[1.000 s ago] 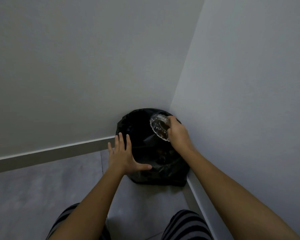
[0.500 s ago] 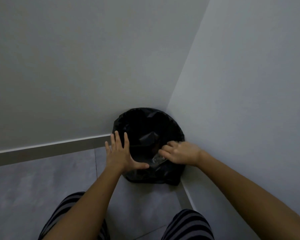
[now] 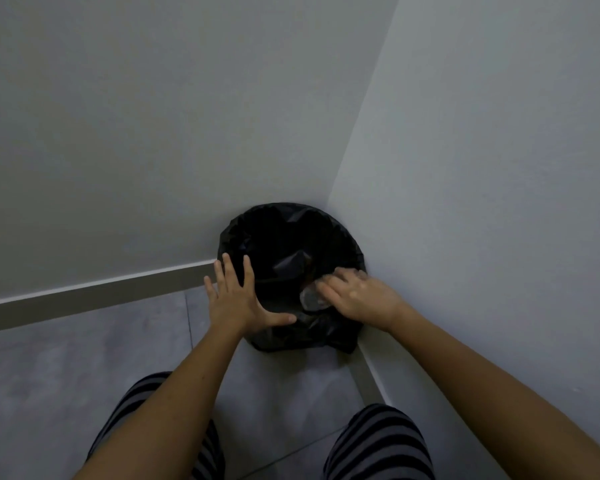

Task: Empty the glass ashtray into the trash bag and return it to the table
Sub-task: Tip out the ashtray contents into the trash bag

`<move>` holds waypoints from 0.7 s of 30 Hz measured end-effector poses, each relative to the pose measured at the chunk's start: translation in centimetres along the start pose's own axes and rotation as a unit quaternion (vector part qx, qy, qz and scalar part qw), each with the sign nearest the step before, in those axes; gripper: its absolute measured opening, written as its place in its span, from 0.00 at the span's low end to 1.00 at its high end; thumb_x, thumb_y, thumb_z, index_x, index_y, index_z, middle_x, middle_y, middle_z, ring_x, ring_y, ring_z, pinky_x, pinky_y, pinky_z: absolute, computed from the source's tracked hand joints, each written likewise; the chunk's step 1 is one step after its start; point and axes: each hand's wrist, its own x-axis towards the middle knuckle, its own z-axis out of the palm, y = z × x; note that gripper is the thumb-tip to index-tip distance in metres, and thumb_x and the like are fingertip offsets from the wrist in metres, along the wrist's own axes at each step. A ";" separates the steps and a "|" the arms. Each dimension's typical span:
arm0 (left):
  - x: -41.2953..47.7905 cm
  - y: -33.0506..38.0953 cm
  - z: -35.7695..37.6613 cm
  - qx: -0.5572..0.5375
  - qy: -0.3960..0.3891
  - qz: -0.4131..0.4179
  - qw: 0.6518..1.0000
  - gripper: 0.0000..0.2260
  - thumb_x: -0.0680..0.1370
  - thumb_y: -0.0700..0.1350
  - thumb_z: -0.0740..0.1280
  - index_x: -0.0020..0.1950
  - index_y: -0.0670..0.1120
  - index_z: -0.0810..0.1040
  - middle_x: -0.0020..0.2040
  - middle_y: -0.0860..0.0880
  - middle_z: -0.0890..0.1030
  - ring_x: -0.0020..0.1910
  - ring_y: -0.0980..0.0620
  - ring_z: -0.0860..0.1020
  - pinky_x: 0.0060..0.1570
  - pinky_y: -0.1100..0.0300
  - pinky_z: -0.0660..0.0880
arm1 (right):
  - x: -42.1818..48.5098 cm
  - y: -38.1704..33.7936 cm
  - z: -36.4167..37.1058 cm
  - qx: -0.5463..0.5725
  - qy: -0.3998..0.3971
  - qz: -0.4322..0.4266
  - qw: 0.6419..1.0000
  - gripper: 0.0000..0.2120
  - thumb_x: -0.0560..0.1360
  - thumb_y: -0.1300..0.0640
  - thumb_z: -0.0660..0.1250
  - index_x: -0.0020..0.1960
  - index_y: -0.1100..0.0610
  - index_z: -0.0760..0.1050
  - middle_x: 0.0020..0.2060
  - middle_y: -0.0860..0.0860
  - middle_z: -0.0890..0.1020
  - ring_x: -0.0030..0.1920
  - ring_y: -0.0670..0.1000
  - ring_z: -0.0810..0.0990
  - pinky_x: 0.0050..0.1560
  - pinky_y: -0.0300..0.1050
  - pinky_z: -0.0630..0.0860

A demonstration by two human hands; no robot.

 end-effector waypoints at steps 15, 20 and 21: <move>-0.2 0.5 0.2 -0.015 0.012 -0.010 1.000 0.64 0.58 0.78 0.65 0.77 0.48 0.31 0.76 0.38 0.30 0.76 0.39 0.30 0.74 0.38 0.37 | 0.3 0.4 -0.2 -0.004 0.017 0.104 0.994 0.13 0.76 0.62 0.56 0.58 0.61 0.73 0.49 0.58 0.84 0.44 0.61 0.85 0.32 0.52 0.83; -0.2 0.4 0.3 -0.010 0.008 -0.012 1.000 0.64 0.58 0.78 0.64 0.77 0.49 0.32 0.76 0.38 0.30 0.76 0.39 0.31 0.73 0.38 0.37 | 0.2 -0.7 -0.6 0.005 -0.009 0.033 0.999 0.13 0.75 0.61 0.57 0.55 0.60 0.76 0.42 0.56 0.83 0.40 0.59 0.83 0.26 0.49 0.81; -0.3 0.4 0.4 -0.014 0.006 -0.015 1.000 0.64 0.58 0.78 0.65 0.77 0.49 0.32 0.76 0.38 0.30 0.76 0.39 0.31 0.73 0.38 0.37 | 0.5 -0.5 -0.7 0.005 -0.005 0.063 0.998 0.12 0.75 0.62 0.58 0.55 0.61 0.76 0.42 0.56 0.83 0.40 0.58 0.83 0.27 0.49 0.81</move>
